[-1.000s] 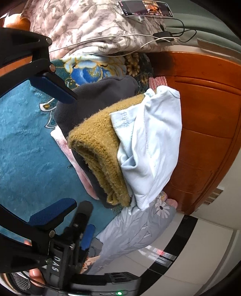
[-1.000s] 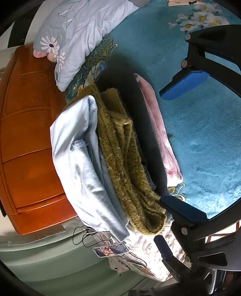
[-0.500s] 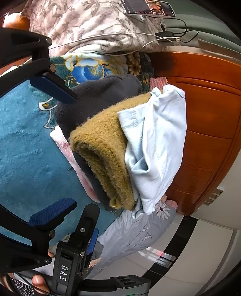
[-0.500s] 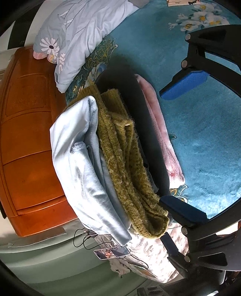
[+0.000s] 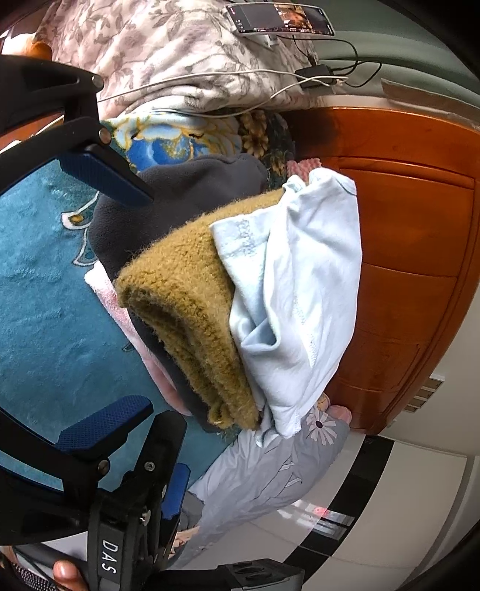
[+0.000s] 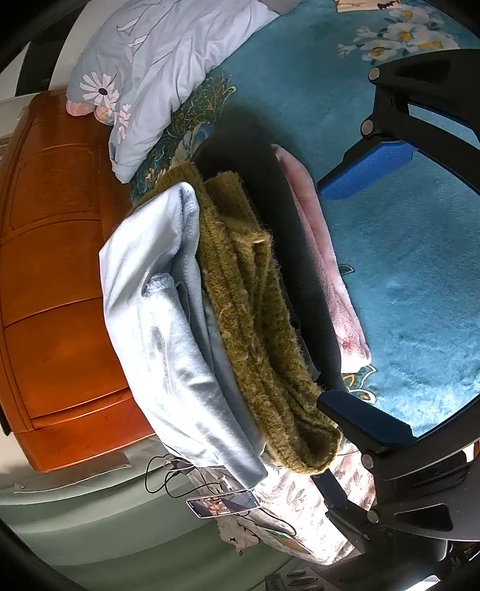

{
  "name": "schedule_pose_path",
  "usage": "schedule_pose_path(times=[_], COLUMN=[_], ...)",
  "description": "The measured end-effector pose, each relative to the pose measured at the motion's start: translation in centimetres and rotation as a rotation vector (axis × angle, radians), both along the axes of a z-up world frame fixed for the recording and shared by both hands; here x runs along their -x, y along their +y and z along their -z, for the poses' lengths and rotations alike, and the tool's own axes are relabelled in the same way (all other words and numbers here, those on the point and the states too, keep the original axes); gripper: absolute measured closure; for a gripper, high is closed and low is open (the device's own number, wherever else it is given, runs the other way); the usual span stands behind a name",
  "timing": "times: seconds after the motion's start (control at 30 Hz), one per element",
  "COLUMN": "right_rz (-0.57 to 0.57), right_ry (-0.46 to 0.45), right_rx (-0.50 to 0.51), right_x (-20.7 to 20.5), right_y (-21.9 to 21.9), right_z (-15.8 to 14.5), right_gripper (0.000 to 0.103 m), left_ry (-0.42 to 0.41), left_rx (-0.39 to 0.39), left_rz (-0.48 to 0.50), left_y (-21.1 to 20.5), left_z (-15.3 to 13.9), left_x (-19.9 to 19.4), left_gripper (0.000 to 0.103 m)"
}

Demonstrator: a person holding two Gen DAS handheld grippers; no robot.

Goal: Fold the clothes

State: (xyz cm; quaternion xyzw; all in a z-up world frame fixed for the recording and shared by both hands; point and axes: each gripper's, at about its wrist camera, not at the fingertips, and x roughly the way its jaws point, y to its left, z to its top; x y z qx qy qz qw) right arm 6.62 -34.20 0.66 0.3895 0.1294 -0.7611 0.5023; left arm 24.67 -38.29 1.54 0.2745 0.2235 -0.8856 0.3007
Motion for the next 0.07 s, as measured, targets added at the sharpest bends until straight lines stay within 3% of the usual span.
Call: schedule_pose_path(times=[0.07], right_rz=[-0.002], right_ry=[0.004], right_rx=[-0.003], right_x=[-0.12], right_y=[-0.04], right_z=[-0.06], right_gripper=[0.0], left_ry=[-0.001], left_rx=[0.002], left_rz=[0.001], left_y=[0.05], left_z=[-0.02], left_x=[0.01], left_gripper=[0.0])
